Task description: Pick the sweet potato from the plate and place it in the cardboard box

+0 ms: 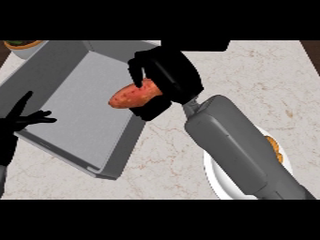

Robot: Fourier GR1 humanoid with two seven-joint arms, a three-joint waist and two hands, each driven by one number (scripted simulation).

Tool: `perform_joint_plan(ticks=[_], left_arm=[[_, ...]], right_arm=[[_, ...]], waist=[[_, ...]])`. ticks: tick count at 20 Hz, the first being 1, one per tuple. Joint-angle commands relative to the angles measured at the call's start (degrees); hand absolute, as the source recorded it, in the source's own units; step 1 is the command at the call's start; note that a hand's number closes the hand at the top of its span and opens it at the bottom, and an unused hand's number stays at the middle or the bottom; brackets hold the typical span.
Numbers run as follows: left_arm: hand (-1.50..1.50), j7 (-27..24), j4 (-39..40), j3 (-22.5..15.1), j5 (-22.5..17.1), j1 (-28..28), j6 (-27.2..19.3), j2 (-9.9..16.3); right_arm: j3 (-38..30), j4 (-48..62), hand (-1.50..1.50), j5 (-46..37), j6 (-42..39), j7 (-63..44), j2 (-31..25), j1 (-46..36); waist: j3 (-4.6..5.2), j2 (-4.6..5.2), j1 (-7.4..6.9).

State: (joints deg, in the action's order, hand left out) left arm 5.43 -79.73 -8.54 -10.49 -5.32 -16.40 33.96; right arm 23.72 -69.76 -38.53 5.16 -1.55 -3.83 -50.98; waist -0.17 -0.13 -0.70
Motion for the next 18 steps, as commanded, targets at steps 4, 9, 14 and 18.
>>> perform_joint_plan(ticks=[4, 9, 14, 18], left_arm=[[0.00, -0.4, 4.0, -0.6, 5.7, -3.9, -1.7, 0.5], [0.00, 0.8, 0.7, -2.4, 7.4, -3.4, -2.4, -0.3], [0.00, -0.9, 4.3, -2.3, 7.7, -5.4, -0.8, -1.0], [0.00, -0.7, 3.4, -1.6, 6.1, -5.8, 1.0, -0.6]], right_arm=[[2.9, 9.2, 1.50, 10.1, 5.7, -9.3, 3.7, -13.7], [4.3, 17.1, 1.50, 20.5, 7.4, -12.3, 3.8, -20.9], [7.8, 25.5, 1.50, 27.0, 11.0, -10.1, 3.8, -25.2], [12.4, 29.6, 1.50, 30.4, 14.4, -9.7, 3.8, -26.7]], waist=[[0.25, 0.72, -1.86], [0.25, 0.94, -3.81], [0.37, 1.60, -4.92], [0.43, 1.94, -6.98]])
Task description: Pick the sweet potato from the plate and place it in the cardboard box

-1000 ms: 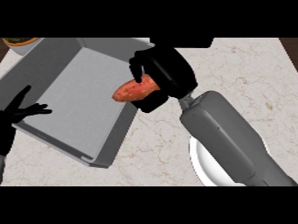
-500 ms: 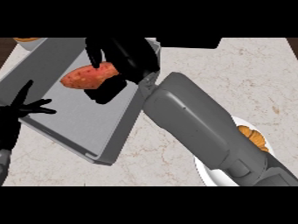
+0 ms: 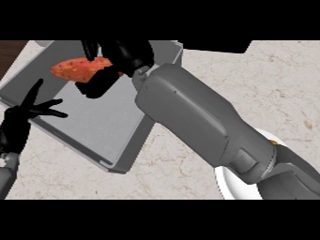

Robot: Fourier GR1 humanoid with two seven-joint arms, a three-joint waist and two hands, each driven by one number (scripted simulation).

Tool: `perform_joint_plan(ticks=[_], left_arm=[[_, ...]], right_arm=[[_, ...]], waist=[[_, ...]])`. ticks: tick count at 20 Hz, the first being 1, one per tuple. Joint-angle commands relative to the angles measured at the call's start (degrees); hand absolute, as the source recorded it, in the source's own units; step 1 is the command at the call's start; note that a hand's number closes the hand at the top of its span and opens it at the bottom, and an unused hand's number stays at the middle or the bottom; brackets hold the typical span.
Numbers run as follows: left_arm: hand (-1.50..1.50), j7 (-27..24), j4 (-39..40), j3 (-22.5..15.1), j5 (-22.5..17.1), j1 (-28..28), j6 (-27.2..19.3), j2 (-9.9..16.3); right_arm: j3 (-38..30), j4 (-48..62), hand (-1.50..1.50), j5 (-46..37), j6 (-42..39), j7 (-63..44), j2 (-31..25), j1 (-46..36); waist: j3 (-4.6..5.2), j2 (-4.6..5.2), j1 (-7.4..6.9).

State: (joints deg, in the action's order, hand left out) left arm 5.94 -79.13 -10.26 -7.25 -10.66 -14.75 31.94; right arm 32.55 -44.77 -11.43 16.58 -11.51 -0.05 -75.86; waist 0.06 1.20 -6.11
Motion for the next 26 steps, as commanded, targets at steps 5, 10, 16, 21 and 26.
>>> perform_joint_plan(ticks=[5, 10, 16, 21, 26], left_arm=[[0.00, -0.3, 1.4, -2.0, 5.1, -1.8, -1.9, 0.3], [0.00, -0.1, 2.0, -1.6, 3.9, -3.0, -0.1, 0.8], [0.00, -0.4, 1.9, -2.5, 4.9, -3.2, -0.7, 0.1], [0.00, 1.9, 0.9, -2.0, 5.3, -4.3, -1.4, 0.6], [0.00, 2.1, 0.9, -2.1, 5.7, -3.4, -2.2, -0.8]], right_arm=[[6.5, 9.7, 1.50, 4.8, 6.1, -3.2, 0.1, -4.8], [7.0, 11.1, -1.50, 12.3, 4.3, -5.5, 0.1, -2.5], [7.5, 11.6, -1.50, 16.9, 5.9, -0.5, 0.1, -2.4], [6.0, 10.3, -1.50, 20.1, 13.2, 6.9, 0.1, -1.9], [1.9, 9.2, -1.50, 25.2, 18.7, 12.8, 0.1, -1.2]], waist=[[0.28, 1.12, -3.27], [0.31, 1.60, -4.85], [0.24, 1.82, -5.07], [0.08, 1.49, -4.16], [0.04, 1.64, -2.67]])
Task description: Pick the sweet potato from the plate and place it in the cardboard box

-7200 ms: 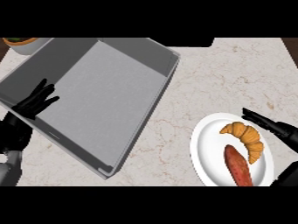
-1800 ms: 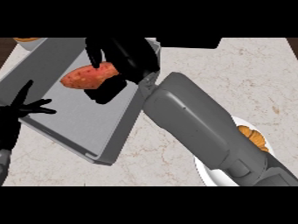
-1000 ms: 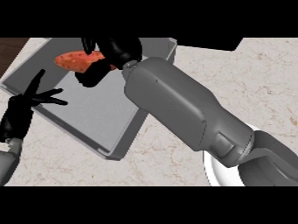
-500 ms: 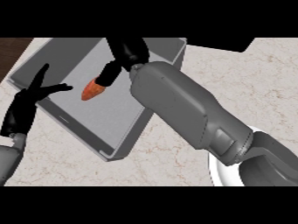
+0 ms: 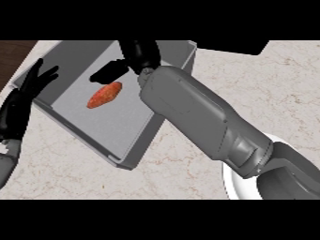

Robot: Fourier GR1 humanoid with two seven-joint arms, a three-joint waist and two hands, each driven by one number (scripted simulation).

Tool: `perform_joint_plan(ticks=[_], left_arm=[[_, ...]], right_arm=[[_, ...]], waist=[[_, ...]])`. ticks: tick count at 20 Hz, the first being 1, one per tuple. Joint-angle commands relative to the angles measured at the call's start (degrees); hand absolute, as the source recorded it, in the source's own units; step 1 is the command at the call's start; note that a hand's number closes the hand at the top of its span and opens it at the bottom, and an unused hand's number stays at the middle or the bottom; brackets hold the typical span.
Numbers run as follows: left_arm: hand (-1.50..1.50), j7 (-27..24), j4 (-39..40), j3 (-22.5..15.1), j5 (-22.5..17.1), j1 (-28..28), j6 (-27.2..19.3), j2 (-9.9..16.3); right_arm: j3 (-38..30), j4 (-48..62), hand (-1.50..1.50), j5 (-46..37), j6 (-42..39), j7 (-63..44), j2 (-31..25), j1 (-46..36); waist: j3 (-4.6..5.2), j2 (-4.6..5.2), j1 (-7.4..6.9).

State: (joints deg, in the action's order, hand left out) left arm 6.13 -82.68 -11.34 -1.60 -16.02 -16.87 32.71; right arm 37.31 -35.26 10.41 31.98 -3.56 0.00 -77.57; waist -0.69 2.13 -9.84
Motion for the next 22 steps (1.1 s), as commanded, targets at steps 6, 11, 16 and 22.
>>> perform_joint_plan(ticks=[6, 11, 16, 22], left_arm=[[0.00, 0.9, 6.1, 1.3, 0.7, 3.9, -0.1, 0.1], [0.00, 0.3, 4.5, 3.8, -0.2, 8.0, -0.5, 0.6], [0.00, -1.7, 4.7, 3.8, 0.7, 10.3, -1.2, -1.0], [0.00, -2.6, 5.6, 5.1, 0.9, 10.3, -0.9, -1.6]], right_arm=[[-7.9, 0.3, -1.50, 10.4, 0.1, 10.8, 0.0, 0.5], [-13.4, 6.9, -1.50, 11.7, -4.4, 17.9, -1.4, 2.5], [-14.5, 9.6, -1.50, 11.8, -10.7, 22.7, -5.3, 7.1], [-16.3, 12.8, -1.50, 11.6, -19.4, 27.3, -11.8, 7.8]], waist=[[0.79, -0.10, 3.81], [0.74, -0.55, 5.92], [0.75, -0.89, 7.92], [0.75, -0.84, 8.54]])
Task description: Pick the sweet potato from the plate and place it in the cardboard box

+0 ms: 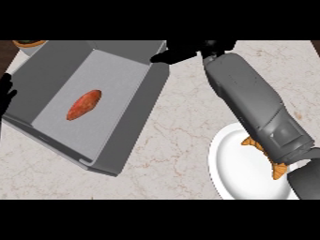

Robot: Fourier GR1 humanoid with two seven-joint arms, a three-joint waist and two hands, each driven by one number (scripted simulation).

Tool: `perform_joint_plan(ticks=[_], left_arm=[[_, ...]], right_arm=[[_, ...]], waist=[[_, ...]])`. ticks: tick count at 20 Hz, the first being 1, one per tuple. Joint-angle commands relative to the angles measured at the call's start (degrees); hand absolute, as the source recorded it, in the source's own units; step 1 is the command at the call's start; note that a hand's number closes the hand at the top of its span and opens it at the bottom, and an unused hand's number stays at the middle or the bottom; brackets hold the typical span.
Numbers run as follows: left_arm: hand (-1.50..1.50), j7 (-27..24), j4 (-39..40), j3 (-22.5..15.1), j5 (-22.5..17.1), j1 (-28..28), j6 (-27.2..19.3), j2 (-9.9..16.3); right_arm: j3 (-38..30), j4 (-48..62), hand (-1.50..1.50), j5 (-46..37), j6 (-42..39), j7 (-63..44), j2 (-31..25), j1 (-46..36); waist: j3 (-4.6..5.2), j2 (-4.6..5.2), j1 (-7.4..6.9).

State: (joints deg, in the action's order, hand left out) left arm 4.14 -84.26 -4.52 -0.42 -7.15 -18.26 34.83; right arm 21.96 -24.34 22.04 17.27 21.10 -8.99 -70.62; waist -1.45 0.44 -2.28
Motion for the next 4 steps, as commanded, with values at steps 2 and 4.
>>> perform_joint_plan(ticks=[2, 4], left_arm=[[0.00, 1.4, 6.0, -0.6, -0.3, 0.8, 1.1, -2.1], [0.00, 0.7, 5.5, -0.1, -1.3, 2.1, 1.8, -2.6]], right_arm=[[-0.2, 3.2, -1.50, -0.9, -8.9, 3.0, -5.3, 1.5], [0.8, 3.9, -1.50, -2.1, -10.9, 4.7, -5.9, 2.6]], waist=[[1.47, 0.68, 1.04], [1.48, 0.63, 0.81]])
